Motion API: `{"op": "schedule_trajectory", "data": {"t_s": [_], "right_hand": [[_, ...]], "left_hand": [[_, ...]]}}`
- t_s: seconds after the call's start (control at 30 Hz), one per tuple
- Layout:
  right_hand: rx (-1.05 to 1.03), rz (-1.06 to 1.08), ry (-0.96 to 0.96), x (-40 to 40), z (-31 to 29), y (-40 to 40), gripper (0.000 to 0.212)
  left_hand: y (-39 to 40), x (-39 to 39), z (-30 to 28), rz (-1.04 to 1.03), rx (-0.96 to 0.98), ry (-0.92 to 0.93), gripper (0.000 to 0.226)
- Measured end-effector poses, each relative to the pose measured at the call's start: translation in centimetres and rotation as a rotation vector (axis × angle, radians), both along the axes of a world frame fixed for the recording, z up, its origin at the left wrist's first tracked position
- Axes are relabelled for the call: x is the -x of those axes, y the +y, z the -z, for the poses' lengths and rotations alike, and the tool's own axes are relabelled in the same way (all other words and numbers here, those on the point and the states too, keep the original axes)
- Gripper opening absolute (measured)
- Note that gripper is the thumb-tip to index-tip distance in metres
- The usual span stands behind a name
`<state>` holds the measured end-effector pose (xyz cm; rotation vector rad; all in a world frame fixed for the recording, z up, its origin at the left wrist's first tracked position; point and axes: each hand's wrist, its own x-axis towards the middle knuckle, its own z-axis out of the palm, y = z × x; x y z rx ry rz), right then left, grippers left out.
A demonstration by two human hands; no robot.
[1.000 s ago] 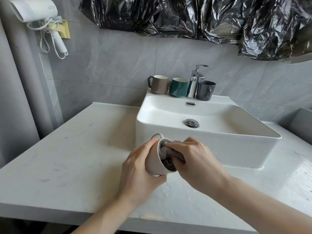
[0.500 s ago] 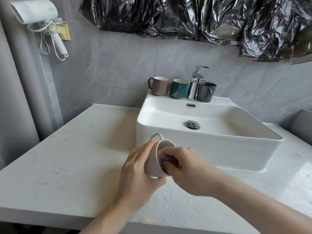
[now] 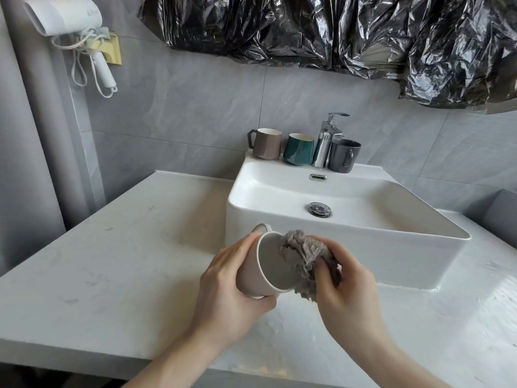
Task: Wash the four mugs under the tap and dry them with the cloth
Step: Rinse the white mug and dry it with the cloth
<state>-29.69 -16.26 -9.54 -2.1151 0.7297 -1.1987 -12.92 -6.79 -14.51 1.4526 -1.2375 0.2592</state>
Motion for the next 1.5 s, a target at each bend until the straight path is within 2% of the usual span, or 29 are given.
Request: {"op": "schedule_trajectory", "data": {"t_s": [0.1,0.2,0.27,0.33,0.4,0.47,0.57,0.67,0.73,0.9,1.0,1.17,1.3,1.4,1.5], "right_hand": [[-0.15,-0.043,-0.13,-1.8,-0.8,-0.4,0.038],[-0.152,-0.16,-0.13,-3.2,-2.2,0.0,0.03],[-0.06,-0.244,-0.052,-3.7,-2.6,0.6,0.027],[0.141,-0.265,0.066,-3.7,-2.3,0.8,0.035],[0.268,-0.239,0.121,-3.7,-1.7,0.0,0.045],[0.165,-0.164,0.08,-3.5,-1.4,-1.1,0.046],[-0.073,-0.11,0.009,-3.4,-1.2,-2.4,0.037],[-0.117,-0.152,-0.006,-3.4,-1.3,-2.3,0.04],[-0.022,-0.209,0.032,-3.3,-1.6,-1.5,0.049],[0.237,-0.502,0.097,-2.8,-1.7,-0.2,0.066],[0.377,-0.594,0.159,-2.0,-1.2,0.0,0.07],[0.538,-0.501,0.183,0.4,-0.3,-1.1,0.049],[0.571,-0.382,0.193,1.9,0.6,-2.2,0.046],[0.503,-0.259,0.095,1.9,0.7,-2.7,0.044],[0.316,-0.144,-0.006,0.4,0.2,-2.7,0.063]], "left_hand": [[-0.2,0.0,0.2,0.001,-0.01,0.023,0.101],[-0.2,0.0,0.6,-0.009,-0.025,0.057,0.099],[-0.2,-0.1,0.6,-0.014,-0.027,0.102,0.091],[-0.2,-0.2,0.6,-0.024,-0.036,0.136,0.08],[-0.2,-0.2,0.7,-0.029,-0.047,0.135,0.082],[-0.2,0.0,0.6,-0.023,-0.072,0.1,0.095],[-0.1,0.1,0.5,0.003,-0.105,0.052,0.104],[-0.2,0.1,0.4,0.017,-0.122,0.054,0.106],[-0.2,0.0,0.6,-0.008,-0.134,0.059,0.099],[-0.4,0.0,0.8,-0.003,-0.182,0.169,0.058],[0.0,-0.2,0.2,0.006,-0.132,0.153,0.057],[0.3,-0.4,-0.1,0.042,-0.091,0.206,0.089],[0.2,0.0,0.0,0.034,-0.104,0.164,0.099],[0.1,0.0,0.0,0.047,-0.102,0.21,0.1],[0.1,0.1,-0.1,0.078,-0.095,0.242,0.099]]}}
